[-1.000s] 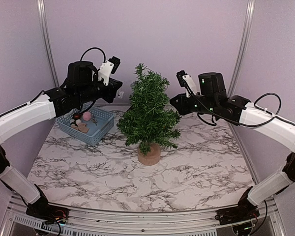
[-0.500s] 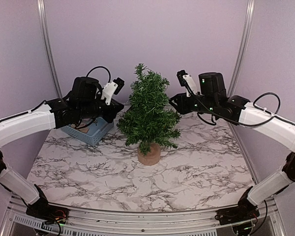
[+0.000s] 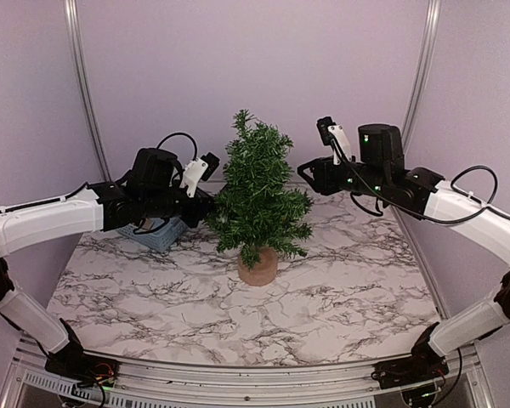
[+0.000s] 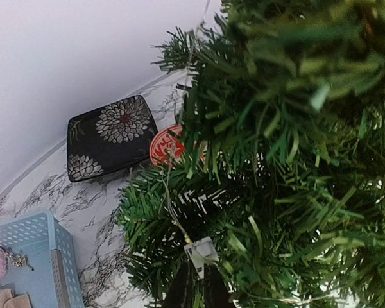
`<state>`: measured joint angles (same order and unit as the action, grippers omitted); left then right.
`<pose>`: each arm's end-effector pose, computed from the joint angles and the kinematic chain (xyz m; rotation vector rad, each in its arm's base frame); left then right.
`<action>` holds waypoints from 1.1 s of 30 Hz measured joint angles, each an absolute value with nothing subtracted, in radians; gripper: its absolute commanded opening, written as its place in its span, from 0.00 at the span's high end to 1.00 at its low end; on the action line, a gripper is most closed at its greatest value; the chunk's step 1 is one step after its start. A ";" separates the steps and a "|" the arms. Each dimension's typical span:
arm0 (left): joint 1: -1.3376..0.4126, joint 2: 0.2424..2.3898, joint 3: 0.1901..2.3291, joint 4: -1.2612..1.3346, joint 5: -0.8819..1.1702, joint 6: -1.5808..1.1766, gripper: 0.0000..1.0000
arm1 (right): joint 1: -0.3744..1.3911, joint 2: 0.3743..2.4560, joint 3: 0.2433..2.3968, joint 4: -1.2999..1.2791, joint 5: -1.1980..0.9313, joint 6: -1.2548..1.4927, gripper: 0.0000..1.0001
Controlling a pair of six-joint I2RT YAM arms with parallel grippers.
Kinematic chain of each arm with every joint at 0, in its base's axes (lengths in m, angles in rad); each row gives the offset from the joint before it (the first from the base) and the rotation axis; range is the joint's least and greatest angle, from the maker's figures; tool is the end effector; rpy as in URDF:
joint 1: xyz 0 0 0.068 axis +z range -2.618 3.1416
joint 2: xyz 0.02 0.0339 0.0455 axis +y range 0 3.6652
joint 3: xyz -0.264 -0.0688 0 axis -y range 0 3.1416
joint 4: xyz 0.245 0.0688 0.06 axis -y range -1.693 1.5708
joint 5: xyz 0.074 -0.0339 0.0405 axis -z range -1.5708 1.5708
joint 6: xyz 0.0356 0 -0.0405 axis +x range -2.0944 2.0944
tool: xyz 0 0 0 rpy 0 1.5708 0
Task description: Decorate the small christmas tree
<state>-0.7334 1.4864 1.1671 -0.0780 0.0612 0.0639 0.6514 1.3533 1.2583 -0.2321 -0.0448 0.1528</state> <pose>0.2587 -0.2360 0.3142 0.8141 1.8278 -0.4948 0.2506 0.1931 0.3726 -0.5091 1.8732 0.5844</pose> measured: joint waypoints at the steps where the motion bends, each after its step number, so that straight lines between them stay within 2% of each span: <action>1: -0.730 1.483 1.156 -0.075 0.070 0.057 0.86 | 0.651 1.352 1.253 -0.232 -0.046 0.152 0.59; 9: -0.677 1.403 1.103 -0.050 0.101 0.023 0.61 | 0.651 1.323 1.225 -0.232 -0.052 0.148 0.53; 17: -0.597 1.264 1.012 0.031 0.127 -0.058 0.41 | 0.646 1.276 1.211 -0.231 -0.052 0.138 0.45; 25: -0.328 1.239 0.986 0.080 0.099 -0.230 0.36 | 0.535 1.242 1.171 -0.207 -0.125 0.142 0.41; 33: -0.223 1.502 1.193 0.007 0.020 -0.268 0.36 | 0.434 1.230 1.145 -0.192 -0.211 0.143 0.40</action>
